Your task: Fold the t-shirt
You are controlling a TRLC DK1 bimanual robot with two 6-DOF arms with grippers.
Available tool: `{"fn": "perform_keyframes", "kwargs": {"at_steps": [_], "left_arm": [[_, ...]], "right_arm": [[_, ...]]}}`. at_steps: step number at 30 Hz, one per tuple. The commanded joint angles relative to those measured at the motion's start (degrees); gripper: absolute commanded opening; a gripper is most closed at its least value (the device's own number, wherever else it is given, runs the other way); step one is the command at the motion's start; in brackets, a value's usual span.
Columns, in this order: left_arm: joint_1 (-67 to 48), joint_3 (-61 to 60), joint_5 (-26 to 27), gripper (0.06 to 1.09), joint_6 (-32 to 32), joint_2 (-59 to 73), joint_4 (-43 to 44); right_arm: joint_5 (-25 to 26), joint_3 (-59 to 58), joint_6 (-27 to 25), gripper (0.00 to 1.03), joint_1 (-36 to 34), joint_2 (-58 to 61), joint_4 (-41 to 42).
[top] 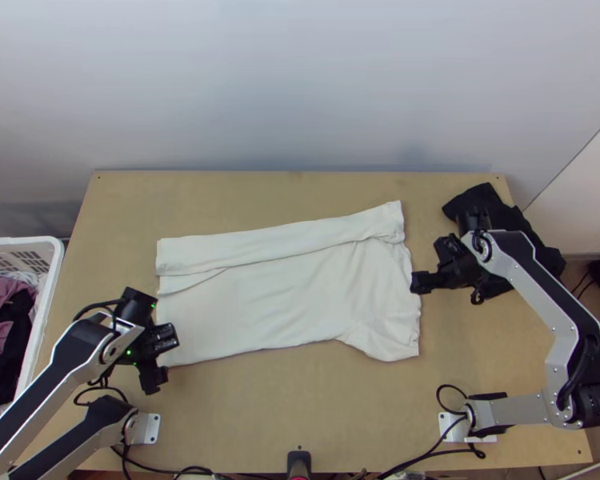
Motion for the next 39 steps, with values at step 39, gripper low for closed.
{"fn": "perform_keyframes", "kwargs": {"at_steps": [39], "left_arm": [[-1.5, -7.6, -2.9, 0.96, 0.7, 0.4, 7.6]], "right_arm": [[-0.7, -12.2, 5.4, 0.52, 3.8, 0.7, 7.3]]}}
